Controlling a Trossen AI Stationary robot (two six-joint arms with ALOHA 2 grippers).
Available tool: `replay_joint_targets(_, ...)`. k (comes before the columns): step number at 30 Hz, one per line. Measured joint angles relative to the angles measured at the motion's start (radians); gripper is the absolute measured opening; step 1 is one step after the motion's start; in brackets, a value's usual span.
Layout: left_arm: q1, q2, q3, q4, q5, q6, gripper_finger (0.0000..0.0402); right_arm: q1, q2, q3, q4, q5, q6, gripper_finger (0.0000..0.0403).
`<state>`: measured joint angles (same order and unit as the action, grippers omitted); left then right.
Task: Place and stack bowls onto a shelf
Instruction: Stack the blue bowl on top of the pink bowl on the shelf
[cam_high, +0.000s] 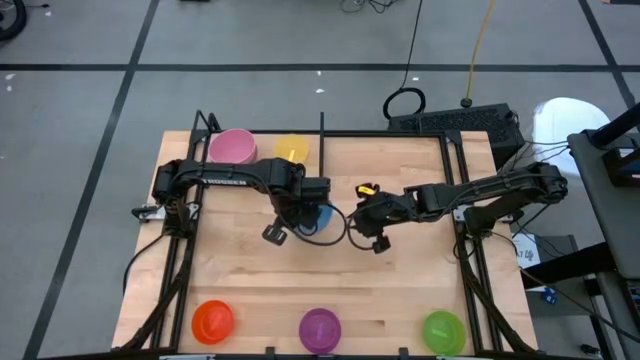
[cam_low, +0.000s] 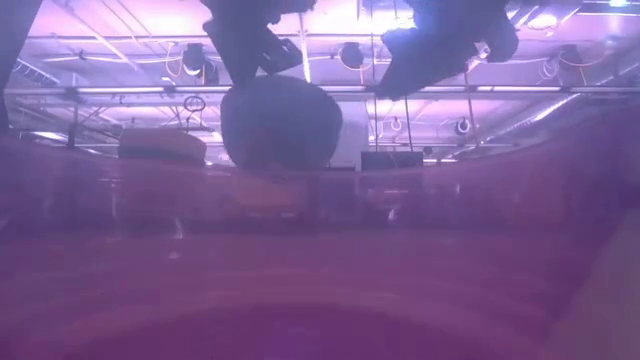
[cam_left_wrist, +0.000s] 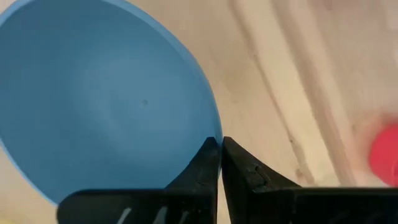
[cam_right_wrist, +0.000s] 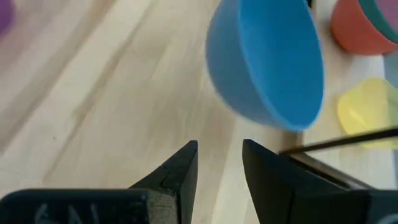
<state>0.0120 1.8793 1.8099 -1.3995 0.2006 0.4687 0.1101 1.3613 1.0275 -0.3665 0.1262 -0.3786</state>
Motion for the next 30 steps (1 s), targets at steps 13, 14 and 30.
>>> replay_joint_targets(13, 0.0, 0.0, 0.0, -0.162, -0.167, -0.349, 0.0005, -0.05, 0.0, 0.0, -0.142, 0.035, 0.052, 0.0121)
replay_joint_targets(14, 0.0, 0.0, 0.0, -0.172, -0.187, -0.38, 0.0005, -0.055, 0.0, 0.0, -0.145, 0.035, 0.052, 0.0121)
replay_joint_targets(30, 0.011, -0.174, 0.0, -0.171, -0.466, -0.726, 0.0005, -0.123, 0.0, 0.0, -0.144, 0.031, 0.011, 0.0121)
